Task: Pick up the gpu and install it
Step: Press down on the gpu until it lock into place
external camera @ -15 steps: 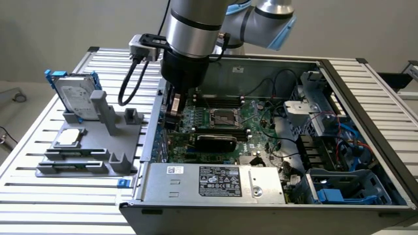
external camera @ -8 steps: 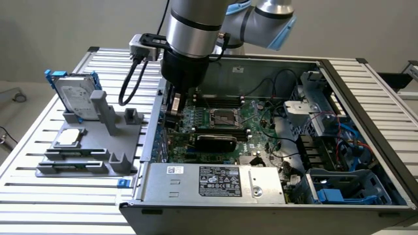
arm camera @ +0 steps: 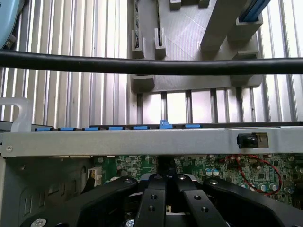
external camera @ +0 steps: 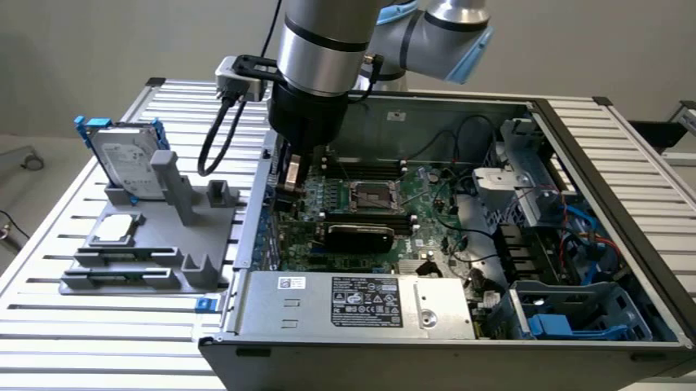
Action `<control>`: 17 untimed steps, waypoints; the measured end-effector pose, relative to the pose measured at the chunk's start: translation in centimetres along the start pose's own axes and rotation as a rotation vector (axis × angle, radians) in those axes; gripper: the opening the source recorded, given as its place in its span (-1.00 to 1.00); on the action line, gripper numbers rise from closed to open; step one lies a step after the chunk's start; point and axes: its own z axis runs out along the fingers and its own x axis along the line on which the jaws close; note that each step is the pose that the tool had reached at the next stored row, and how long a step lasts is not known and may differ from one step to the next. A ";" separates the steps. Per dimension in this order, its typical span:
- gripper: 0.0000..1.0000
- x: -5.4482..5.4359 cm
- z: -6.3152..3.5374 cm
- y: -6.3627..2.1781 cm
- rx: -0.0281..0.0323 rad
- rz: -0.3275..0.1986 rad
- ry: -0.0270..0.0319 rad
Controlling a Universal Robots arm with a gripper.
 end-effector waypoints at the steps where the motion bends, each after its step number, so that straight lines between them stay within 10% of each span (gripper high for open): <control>1: -0.79 0.0 0.00 0.00 -0.0004 0.000 -0.0009; 17: -0.79 0.0 0.01 0.05 -0.0098 0.034 -0.0163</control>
